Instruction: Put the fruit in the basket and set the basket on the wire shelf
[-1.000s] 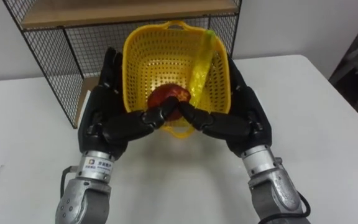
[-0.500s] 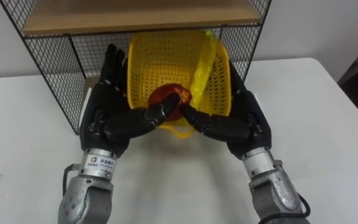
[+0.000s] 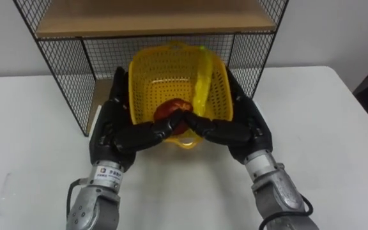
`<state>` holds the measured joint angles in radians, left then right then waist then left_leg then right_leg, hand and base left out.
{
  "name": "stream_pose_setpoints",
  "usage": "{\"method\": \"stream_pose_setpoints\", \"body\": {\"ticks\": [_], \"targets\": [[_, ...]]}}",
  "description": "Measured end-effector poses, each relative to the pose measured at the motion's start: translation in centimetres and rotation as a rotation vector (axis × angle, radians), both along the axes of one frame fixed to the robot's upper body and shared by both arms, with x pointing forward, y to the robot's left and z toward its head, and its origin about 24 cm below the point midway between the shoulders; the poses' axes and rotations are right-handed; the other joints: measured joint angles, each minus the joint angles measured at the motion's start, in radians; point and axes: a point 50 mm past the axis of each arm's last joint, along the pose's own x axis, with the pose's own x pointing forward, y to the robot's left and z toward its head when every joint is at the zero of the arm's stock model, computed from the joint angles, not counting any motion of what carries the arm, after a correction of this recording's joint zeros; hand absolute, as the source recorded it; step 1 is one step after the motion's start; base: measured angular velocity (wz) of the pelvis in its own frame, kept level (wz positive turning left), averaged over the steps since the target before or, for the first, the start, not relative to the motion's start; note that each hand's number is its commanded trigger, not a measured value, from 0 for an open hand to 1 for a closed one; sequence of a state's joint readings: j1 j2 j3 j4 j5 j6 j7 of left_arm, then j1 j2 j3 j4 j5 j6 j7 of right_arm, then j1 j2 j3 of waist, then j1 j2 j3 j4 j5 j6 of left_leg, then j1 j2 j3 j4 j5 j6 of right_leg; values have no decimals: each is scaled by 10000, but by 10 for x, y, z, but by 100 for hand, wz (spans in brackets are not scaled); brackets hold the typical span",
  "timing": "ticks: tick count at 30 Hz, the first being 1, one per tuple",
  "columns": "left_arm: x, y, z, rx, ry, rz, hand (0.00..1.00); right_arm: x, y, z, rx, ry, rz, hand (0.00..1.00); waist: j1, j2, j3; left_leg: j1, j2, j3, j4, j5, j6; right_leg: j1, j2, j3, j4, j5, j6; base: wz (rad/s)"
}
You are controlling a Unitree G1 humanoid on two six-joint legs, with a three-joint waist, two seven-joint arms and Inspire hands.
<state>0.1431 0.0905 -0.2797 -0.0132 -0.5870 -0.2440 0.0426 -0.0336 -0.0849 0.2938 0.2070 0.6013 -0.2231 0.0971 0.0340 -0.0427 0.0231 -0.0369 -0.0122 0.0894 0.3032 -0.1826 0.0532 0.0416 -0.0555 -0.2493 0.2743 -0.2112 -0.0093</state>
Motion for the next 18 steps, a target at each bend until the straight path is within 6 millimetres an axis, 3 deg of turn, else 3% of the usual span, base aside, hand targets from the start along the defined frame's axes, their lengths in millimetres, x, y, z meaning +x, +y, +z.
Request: {"method": "stream_pose_setpoints", "body": {"ticks": [6,10,18], "targets": [[12,0,-1,128,191,274,0,7,4,0,53,222,-57,0,38,5,20,155,-4,-158,-2,27,-13,312,50,-37,-203,83,-3,7],[23,-1,-13,472,859,216,0,17,4,-10,-334,941,-168,0,27,30,79,382,12,-156,-43,26,-16,576,47,-36,-370,112,-2,0],[30,-1,-32,909,2341,74,0,18,4,-22,-1085,2008,-229,0,52,80,81,429,-3,-167,-125,86,-21,654,25,-173,-368,179,-21,0]]}}
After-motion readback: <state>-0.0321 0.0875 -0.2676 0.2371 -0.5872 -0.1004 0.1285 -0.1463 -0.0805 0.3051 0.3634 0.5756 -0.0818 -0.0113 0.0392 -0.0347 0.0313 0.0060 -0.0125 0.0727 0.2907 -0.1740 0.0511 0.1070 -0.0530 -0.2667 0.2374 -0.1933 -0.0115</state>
